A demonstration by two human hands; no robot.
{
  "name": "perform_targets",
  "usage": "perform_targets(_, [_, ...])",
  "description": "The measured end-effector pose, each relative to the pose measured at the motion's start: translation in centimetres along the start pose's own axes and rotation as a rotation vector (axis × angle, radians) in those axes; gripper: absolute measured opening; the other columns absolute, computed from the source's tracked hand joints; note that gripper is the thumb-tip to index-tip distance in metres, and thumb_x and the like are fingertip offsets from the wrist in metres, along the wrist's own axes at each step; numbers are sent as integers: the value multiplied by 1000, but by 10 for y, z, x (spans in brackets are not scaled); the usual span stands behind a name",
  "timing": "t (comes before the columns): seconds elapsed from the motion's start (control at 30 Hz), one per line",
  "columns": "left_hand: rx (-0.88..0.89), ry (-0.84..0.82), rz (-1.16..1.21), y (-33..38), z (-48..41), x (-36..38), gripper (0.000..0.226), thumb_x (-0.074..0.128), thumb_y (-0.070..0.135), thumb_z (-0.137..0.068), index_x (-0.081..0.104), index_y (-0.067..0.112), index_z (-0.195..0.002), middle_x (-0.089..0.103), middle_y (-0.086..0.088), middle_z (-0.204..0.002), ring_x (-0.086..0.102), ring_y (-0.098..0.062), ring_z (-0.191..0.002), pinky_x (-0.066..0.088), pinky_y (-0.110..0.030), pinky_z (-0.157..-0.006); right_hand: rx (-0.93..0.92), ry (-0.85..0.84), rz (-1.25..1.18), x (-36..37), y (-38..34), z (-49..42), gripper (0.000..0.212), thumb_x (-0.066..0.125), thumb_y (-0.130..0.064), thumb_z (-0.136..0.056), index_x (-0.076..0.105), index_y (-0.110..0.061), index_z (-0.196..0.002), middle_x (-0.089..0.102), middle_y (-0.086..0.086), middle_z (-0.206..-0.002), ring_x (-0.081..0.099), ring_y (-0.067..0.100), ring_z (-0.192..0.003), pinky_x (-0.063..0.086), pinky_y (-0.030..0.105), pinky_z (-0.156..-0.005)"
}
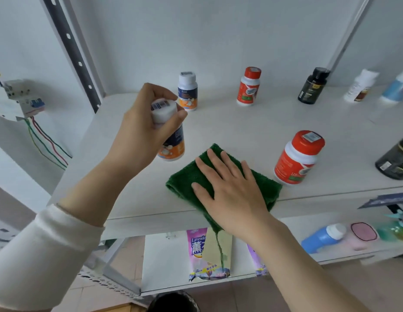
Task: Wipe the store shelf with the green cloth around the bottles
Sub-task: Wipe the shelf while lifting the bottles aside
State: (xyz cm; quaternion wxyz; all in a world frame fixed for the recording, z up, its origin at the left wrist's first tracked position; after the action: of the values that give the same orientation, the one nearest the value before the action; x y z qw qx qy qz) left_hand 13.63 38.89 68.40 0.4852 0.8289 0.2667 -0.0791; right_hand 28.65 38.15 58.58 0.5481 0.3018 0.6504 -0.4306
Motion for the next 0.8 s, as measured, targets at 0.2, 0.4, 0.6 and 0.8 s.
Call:
perform_targets(0.2, [-27,-67,60,-14,5,9,23,63,25,-84,45,39,-90,67,23,-86,62,4,-87,50,-10,-76,136,-39,23,0,10,-25,57,11,-51,-94,-5,-32,-145,-15,-2,-155,-16,19,-142,-12,47,-112])
perform_targets(0.4, [-55,-100,60,-24,4,21,21,62,25,-85,46,27,-98,64,17,-91,59,7,-83,49,-12,-78,300,-120,59,-6,23,-80,57,10,-48,-95,-7,-28,-145,-15,4,-155,-17,26,-141,-13,55,-109])
perform_targets(0.6, [-48,-126,89,-23,4,37,21,61,22,-86,46,27,-99,63,14,-93,60,4,-84,49,-8,-75,320,-322,149,-11,21,-100,63,12,-55,-93,-18,-28,-143,-23,7,-153,-18,29,-141,-6,59,-110])
perform_targets(0.8, [-66,-51,104,-23,6,41,25,62,21,-85,45,38,-93,64,12,-96,61,0,-85,49,-11,-74,130,-604,432,-24,26,-109,77,18,-61,-91,-27,-22,-139,-25,17,-150,-11,37,-140,1,46,-113])
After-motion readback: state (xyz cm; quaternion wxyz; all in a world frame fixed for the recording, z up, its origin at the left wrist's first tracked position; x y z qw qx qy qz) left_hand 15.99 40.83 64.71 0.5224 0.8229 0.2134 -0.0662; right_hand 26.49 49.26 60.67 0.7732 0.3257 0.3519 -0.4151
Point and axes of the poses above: each hand's wrist, its own z-axis away from the middle knuckle, its own x-axis out of the palm, y = z × x, the point moved 7 cm from there along -z, towards the middle knuckle
